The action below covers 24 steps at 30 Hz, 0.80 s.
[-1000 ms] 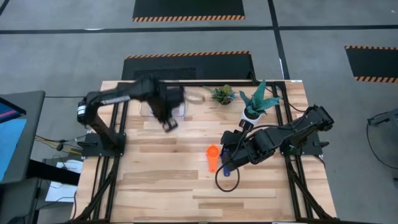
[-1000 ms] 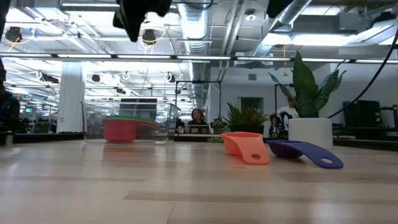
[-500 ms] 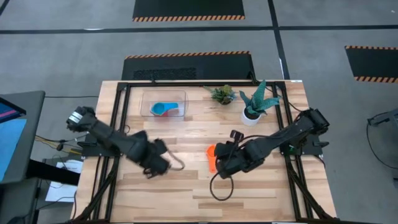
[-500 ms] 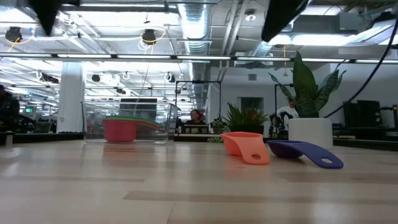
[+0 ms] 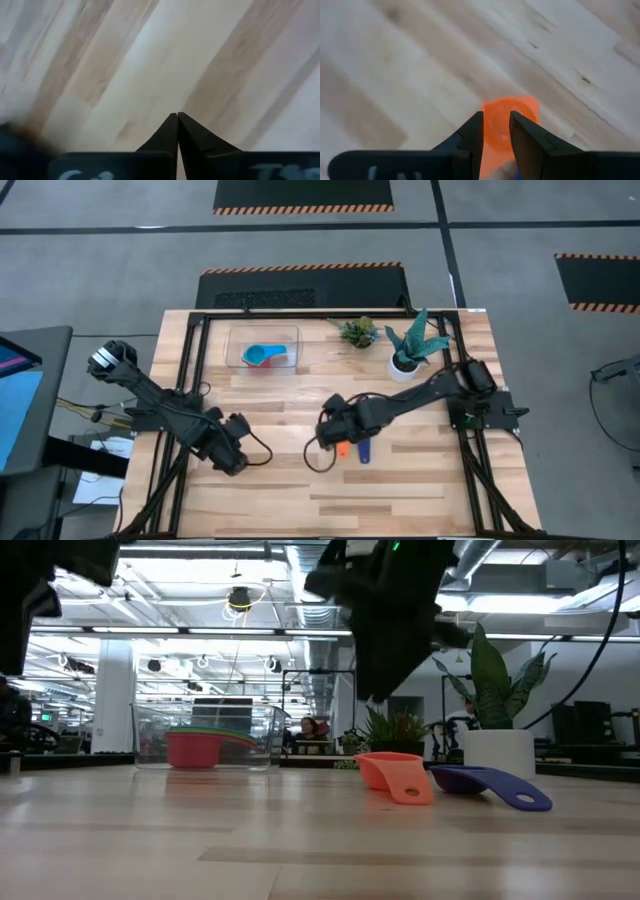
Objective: Nest measuring cups in basket
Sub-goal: Move the orange measuring cup to the top of the table
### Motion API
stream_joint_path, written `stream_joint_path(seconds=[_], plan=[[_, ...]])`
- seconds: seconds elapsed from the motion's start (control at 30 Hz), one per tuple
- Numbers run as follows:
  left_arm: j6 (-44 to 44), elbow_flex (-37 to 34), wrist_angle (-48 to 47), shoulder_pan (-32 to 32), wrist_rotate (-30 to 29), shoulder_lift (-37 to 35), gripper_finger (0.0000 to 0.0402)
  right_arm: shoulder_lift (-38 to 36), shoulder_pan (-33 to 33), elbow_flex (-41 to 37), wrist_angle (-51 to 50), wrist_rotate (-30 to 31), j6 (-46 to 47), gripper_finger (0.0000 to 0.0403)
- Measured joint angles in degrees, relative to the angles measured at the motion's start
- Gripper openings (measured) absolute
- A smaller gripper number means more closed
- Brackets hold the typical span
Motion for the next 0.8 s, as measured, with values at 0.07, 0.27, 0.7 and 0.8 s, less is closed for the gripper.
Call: stream_joint_path(seconds=[0.07,0.27,0.7,0.8], plan=[[1.1,-1.4,-0.9,-0.2,-0.2,-0.3,0.0000,1.2,-0.7,0.0,-0.3,0.2,3.5,0.0118],[5.0,-4.5,-0.3,-0.5,1.0,-0.2,0.0000,5.4,-2.1,0.0,-0.6,-1.2,5.5,0.0118],[6.6,-5.7,-0.3,-0.5,2.8,-0.2,0.0000,6.7,0.9,0.0,-1.6,-3.0,11.5,0.0118],[6.6,-5.7,-0.3,-0.5,2.7,-0.2,0.0000,7.1,1.6,0.0,-2.1,-2.6,13.1,0.0118]])
